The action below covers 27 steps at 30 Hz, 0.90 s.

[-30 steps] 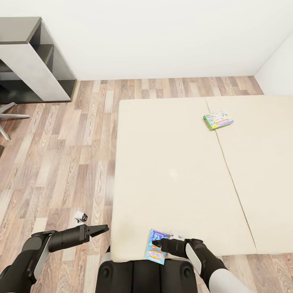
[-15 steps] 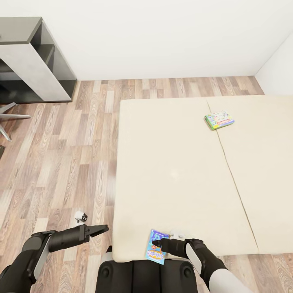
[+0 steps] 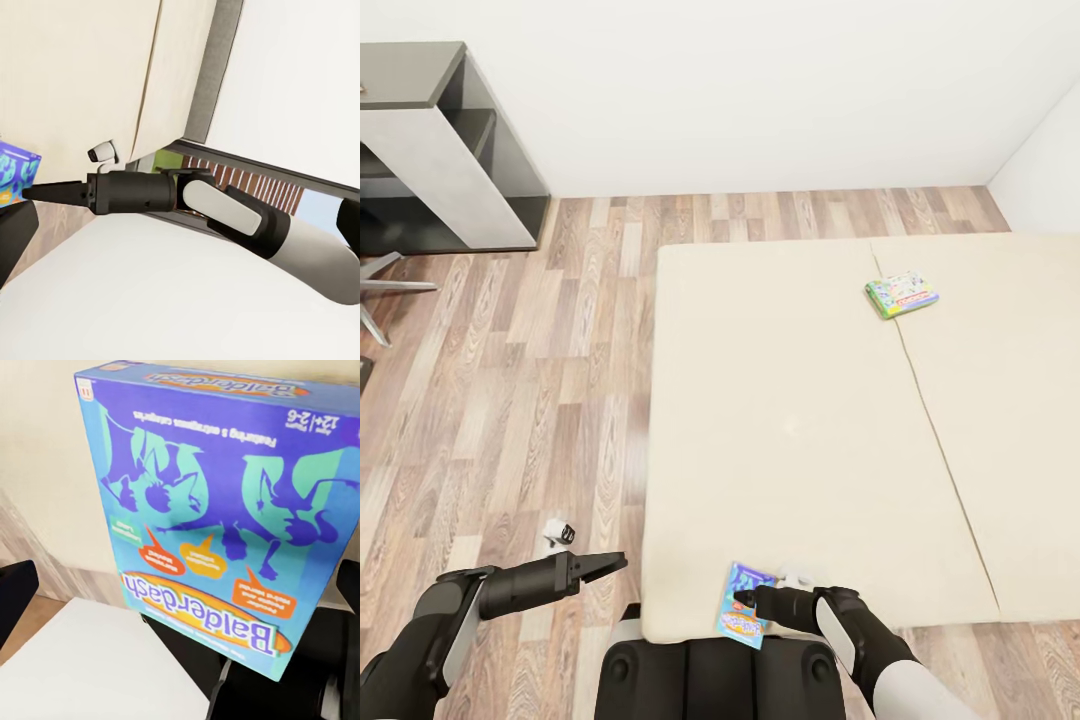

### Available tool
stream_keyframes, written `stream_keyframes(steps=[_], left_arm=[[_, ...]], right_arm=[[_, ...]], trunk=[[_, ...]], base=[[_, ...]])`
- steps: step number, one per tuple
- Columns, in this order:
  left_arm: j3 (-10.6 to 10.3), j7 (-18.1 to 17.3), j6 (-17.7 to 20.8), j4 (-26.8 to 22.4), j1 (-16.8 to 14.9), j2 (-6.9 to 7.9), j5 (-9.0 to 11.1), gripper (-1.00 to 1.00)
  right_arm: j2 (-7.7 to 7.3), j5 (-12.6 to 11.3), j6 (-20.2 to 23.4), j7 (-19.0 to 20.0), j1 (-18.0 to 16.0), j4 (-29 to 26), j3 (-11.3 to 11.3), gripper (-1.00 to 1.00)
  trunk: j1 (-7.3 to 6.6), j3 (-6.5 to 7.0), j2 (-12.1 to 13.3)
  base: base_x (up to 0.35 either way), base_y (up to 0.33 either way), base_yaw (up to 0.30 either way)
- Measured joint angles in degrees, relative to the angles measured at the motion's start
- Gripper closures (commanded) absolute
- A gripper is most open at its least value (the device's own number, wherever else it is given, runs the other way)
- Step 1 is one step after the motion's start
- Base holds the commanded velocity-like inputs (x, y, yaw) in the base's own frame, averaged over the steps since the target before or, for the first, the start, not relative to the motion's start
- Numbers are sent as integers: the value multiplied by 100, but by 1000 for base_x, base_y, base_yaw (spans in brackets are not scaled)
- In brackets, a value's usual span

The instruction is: Put all the toys in the child's room - the three board games (two on the bed and one on the table), the two jigsaw puzzles on the table, and the tennis ball on the table - inside the toy box on the table in the child's room.

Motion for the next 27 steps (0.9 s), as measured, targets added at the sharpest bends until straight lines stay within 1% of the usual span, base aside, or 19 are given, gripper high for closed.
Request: stream_keyframes(steps=[15, 21, 27], left_arm=[[4, 0, 0, 5, 0, -1, 1, -100], [1, 1, 0, 4, 0, -7, -1, -100], [0, 8, 0, 5, 0, -8, 1, -100]], right_arm=[[0, 0, -3, 0, 0, 0, 0, -100], [-1, 1, -4, 0, 0, 0, 0, -100], [-2, 0, -3, 0, 0, 0, 0, -100]], trunk=[[0, 0, 0], [0, 0, 0], [-1, 0, 0]], base=[[-25, 31, 0], [-3, 116, 0], [0, 34, 0]])
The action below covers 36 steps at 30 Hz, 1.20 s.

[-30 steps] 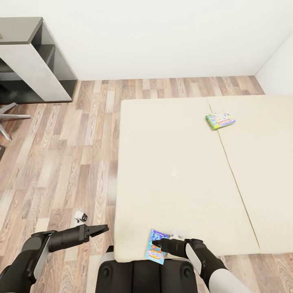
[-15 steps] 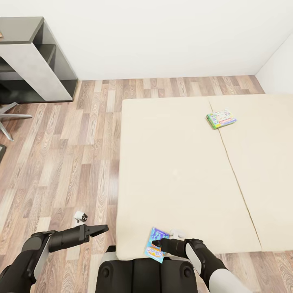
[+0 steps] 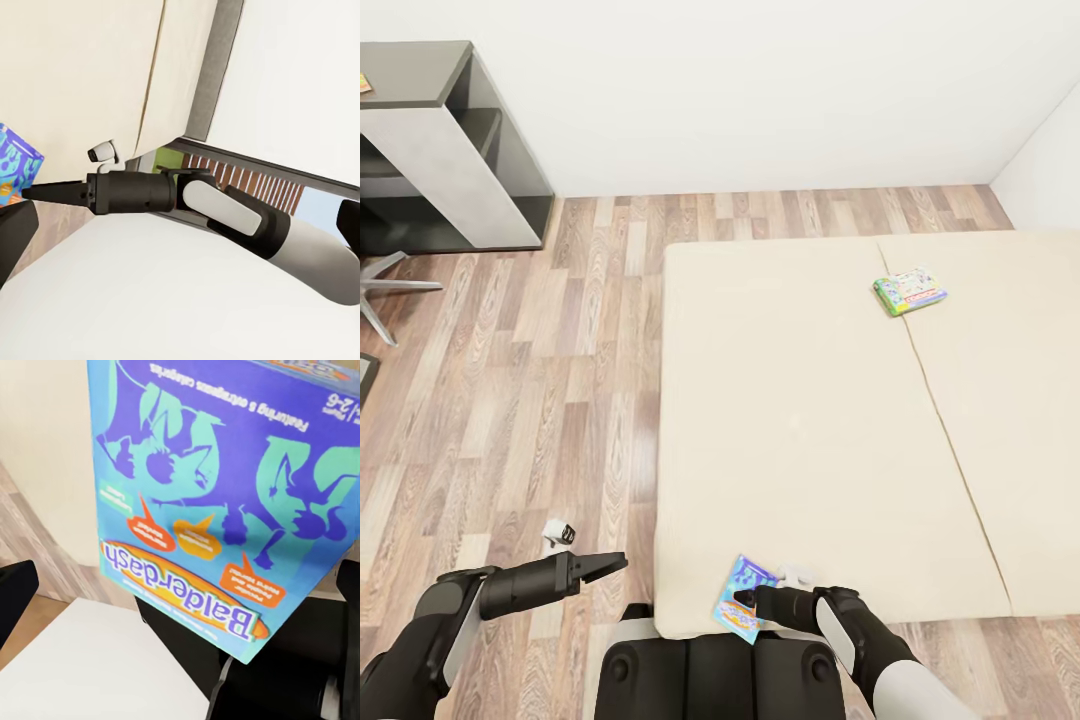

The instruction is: Put all the toys in the child's room - the three board games (two on the bed and one on the table), the two jigsaw puzzles on the table, and the tennis ball on the table - inside the toy box on the table in the child's room.

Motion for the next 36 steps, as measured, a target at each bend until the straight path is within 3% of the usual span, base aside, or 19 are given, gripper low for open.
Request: stream_keyframes(steps=[36], left_arm=[[9, 1, 0, 3, 0, 7, -1, -100]], right_arm=[[2, 0, 0, 1, 0, 0, 0, -100]], trunk=[[0, 0, 0]], base=[[0, 56, 0]])
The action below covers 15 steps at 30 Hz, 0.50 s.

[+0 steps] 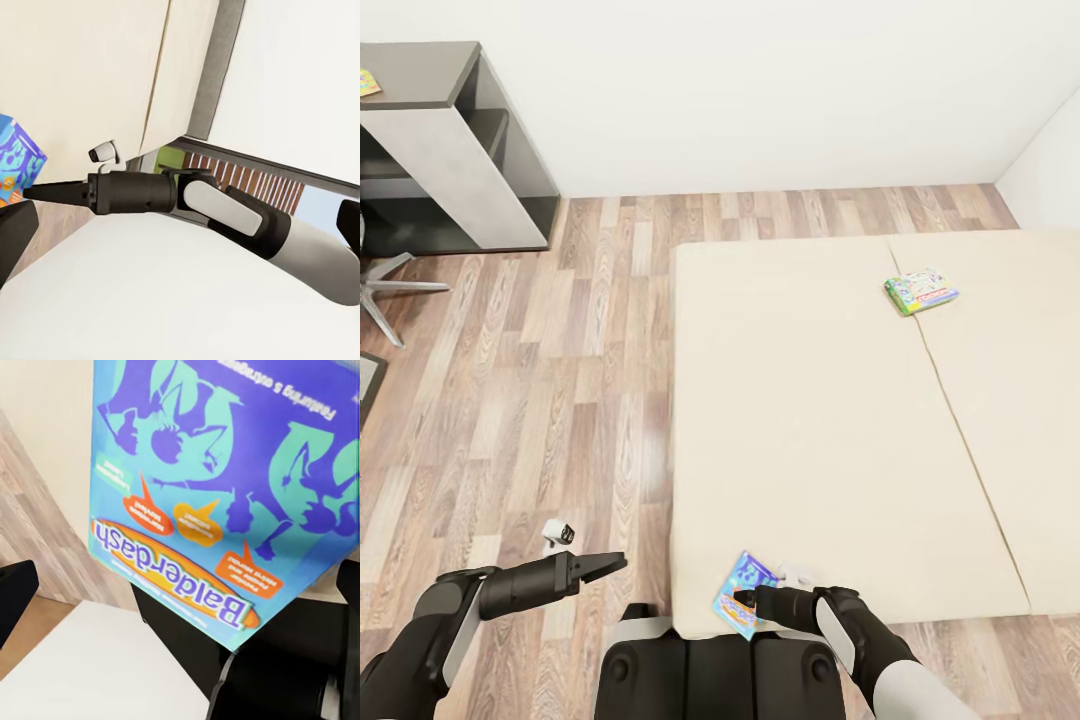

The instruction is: Put all the toys in the child's room - the three board games (two on the bed and one on the table), the two jigsaw puzzles on the table, and the tennis ball on the table - inside the toy box on the table in the child's room.

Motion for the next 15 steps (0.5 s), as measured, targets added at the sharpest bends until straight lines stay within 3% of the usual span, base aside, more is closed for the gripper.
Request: stream_keyframes(steps=[15], left_arm=[[-3, 0, 0, 3, 0, -1, 1, -100]], right_arm=[[-3, 2, 0, -1, 0, 0, 0, -100]], trunk=[[0, 0, 0]], base=[[0, 46, 0]])
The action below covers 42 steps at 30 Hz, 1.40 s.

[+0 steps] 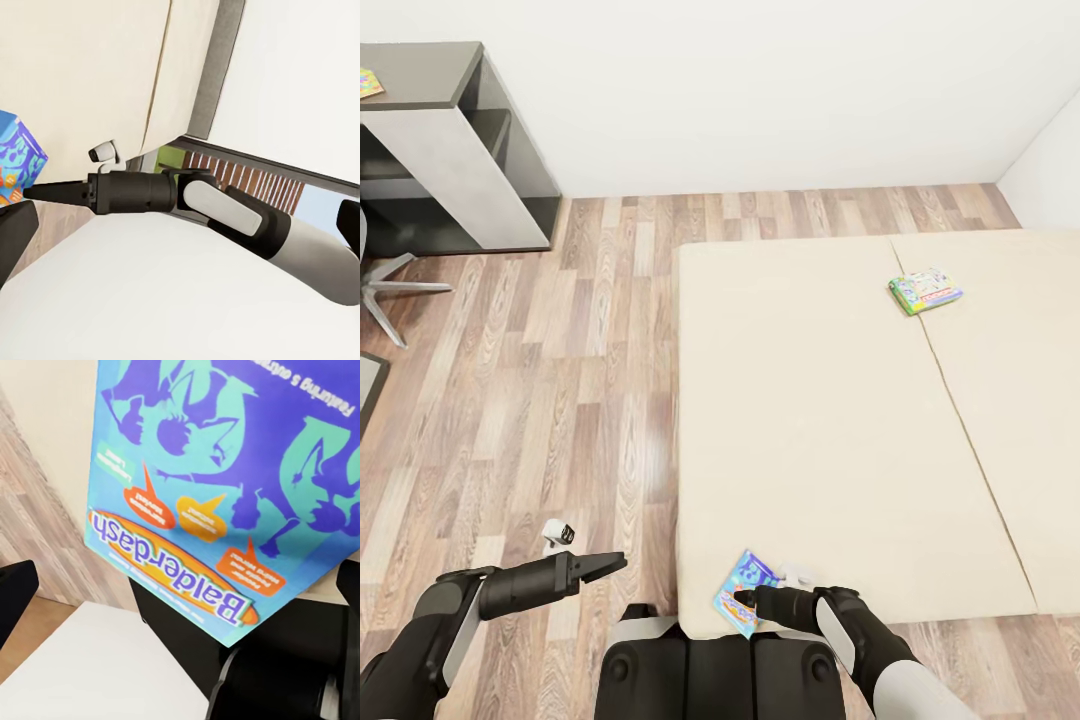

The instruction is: Put all the toys in the child's room - the three board games (two on the bed and one on the table), the two jigsaw puzzles on the table, and the tennis ball on the table - inside the toy box on the table in the child's room.

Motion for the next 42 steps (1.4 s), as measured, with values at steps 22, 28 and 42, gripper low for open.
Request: stream_keyframes(steps=[22, 28, 42], left_arm=[[1, 0, 0, 1, 0, 0, 0, -100], [2, -1, 0, 2, 0, 1, 0, -100], [2, -1, 0, 1, 0, 2, 0, -100]], right_arm=[[-4, -6, -219, 5, 0, 8, 0, -100], [-3, -8, -220, 4, 0, 7, 0, -100], [-1, -8, -220, 2, 0, 8, 0, -100]], trunk=[[0, 0, 0], [0, 0, 0], [0, 0, 0]], base=[[0, 29, 0], [0, 32, 0], [0, 32, 0]])
